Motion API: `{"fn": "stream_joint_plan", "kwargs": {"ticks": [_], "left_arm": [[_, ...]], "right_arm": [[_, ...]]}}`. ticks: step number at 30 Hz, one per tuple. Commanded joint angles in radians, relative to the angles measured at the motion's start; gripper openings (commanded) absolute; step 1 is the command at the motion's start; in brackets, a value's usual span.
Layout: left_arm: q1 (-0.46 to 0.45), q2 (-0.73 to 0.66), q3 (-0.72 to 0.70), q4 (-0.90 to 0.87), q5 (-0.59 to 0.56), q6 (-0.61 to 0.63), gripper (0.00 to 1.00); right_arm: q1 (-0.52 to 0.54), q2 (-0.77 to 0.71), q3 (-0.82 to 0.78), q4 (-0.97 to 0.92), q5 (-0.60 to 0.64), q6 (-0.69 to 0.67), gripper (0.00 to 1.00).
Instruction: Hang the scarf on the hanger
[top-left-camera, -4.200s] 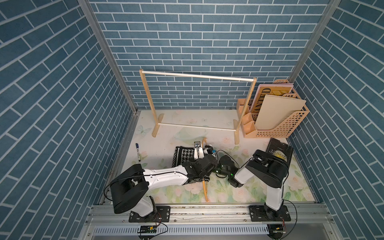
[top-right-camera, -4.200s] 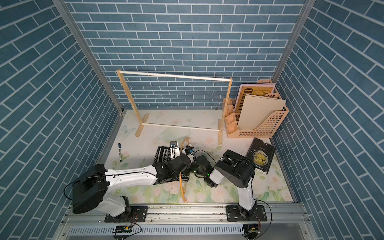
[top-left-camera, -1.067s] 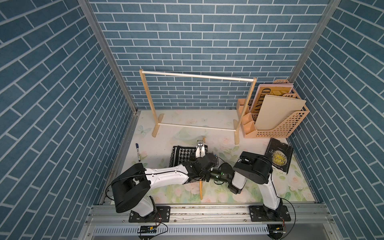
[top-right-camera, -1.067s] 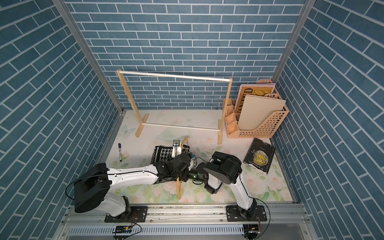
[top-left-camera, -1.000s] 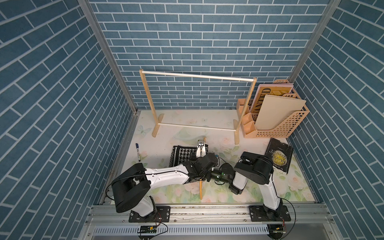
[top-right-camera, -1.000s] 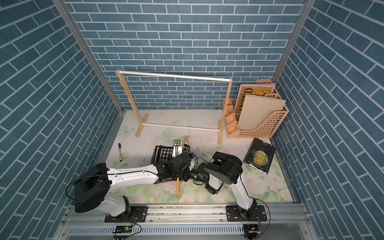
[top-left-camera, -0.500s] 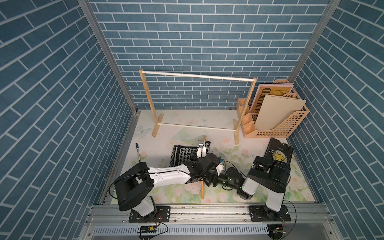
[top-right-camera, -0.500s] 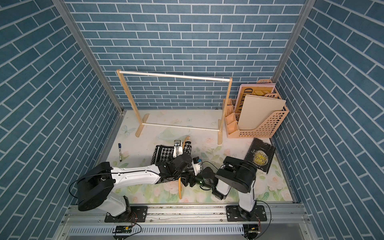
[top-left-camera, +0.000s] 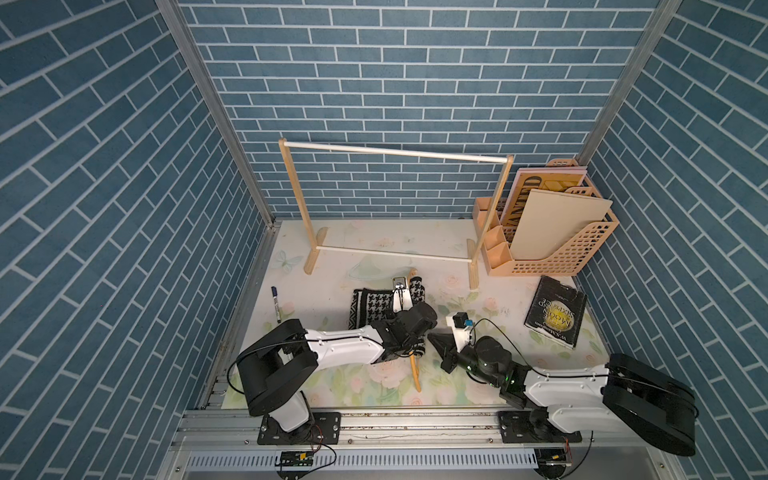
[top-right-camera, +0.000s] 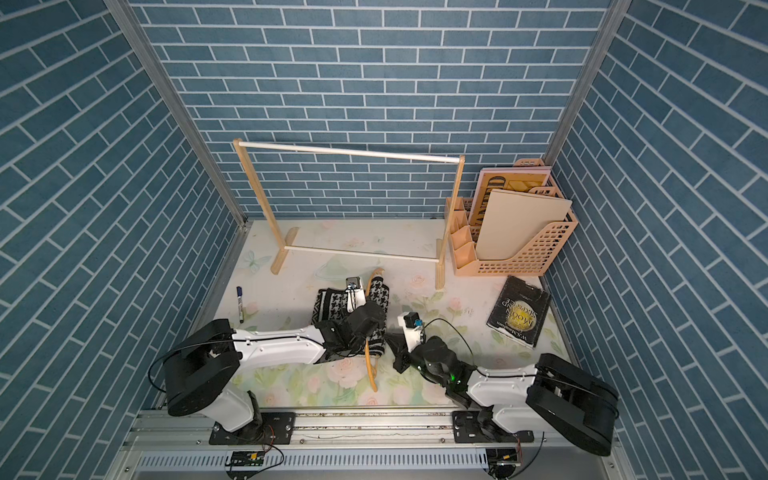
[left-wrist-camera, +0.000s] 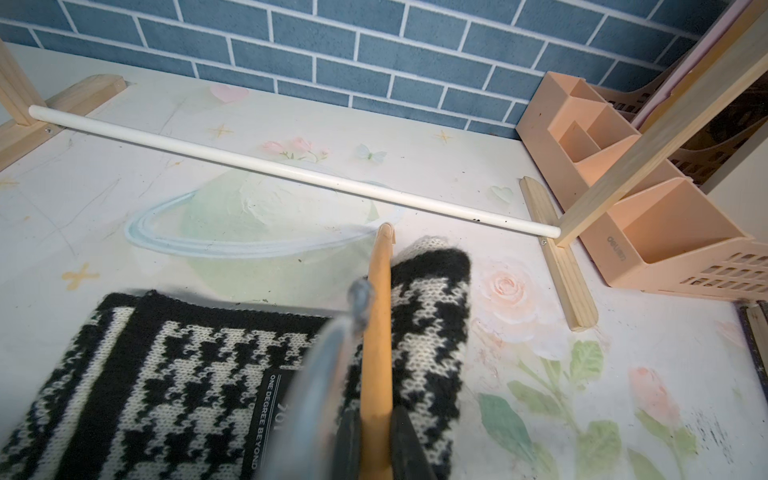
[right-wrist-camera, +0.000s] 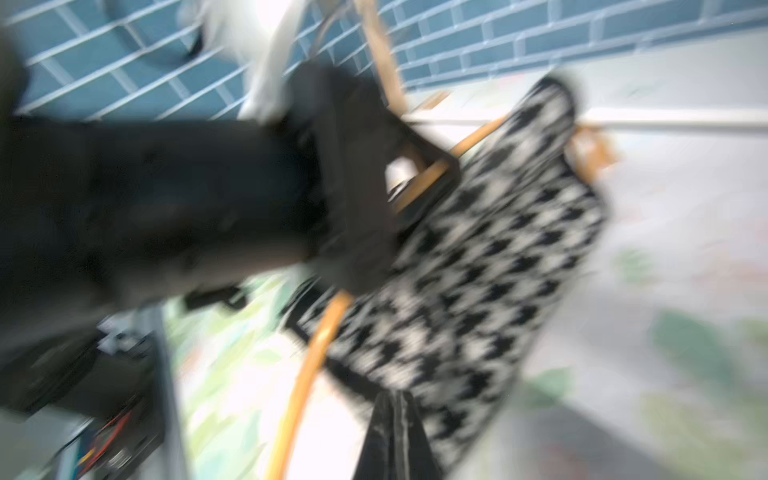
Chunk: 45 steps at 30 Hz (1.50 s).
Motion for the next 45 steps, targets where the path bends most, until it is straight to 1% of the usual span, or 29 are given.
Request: {"fn": "stream_joint_plan", "kwargs": {"ticks": [1, 4, 8, 15, 19, 22, 25, 28, 33, 38, 41, 45], "left_arm": [[0.002, 0.030, -0.027, -0.062, 0.078, -0.012, 0.00], [0.001, 0.030, -0.034, -0.059, 0.086, -0.012, 0.00], [0.001, 0.035, -0.033, -0.062, 0.094, -0.015, 0.00], [0.002, 0.032, -0.030, -0.071, 0.094, -0.016, 0.00], [0.003, 0.034, -0.031, -0.066, 0.095, -0.013, 0.00], [0.004, 0.039, -0.029, -0.064, 0.100, -0.009, 0.00], [0.005, 0.041, -0.024, -0.066, 0.100, -0.005, 0.00], [0.006, 0.043, -0.019, -0.062, 0.100, 0.002, 0.00], [0.007, 0.055, 0.006, -0.063, 0.109, 0.017, 0.00], [0.006, 0.059, 0.029, -0.069, 0.118, 0.030, 0.00], [0.007, 0.055, 0.036, -0.089, 0.114, 0.026, 0.00], [0.006, 0.076, 0.087, -0.190, 0.083, 0.012, 0.00]], "right_arm": [[-0.142, -0.011, 0.018, -0.033, -0.052, -0.112, 0.00], [-0.209, 0.070, 0.092, -0.015, -0.138, -0.169, 0.00], [-0.241, 0.239, 0.209, 0.071, -0.273, -0.191, 0.00], [-0.285, 0.485, 0.380, 0.166, -0.380, -0.186, 0.00], [-0.293, 0.630, 0.470, 0.219, -0.462, -0.152, 0.00], [-0.292, 0.747, 0.526, 0.296, -0.544, -0.080, 0.00], [-0.282, 0.828, 0.553, 0.350, -0.586, -0.019, 0.00], [-0.267, 0.845, 0.551, 0.352, -0.597, -0.010, 0.00], [-0.249, 0.832, 0.522, 0.346, -0.584, -0.002, 0.00], [-0.224, 0.842, 0.534, 0.325, -0.582, 0.006, 0.00], [-0.215, 0.812, 0.499, 0.328, -0.547, 0.011, 0.00], [-0.216, 0.672, 0.378, 0.292, -0.408, -0.018, 0.00]]}}
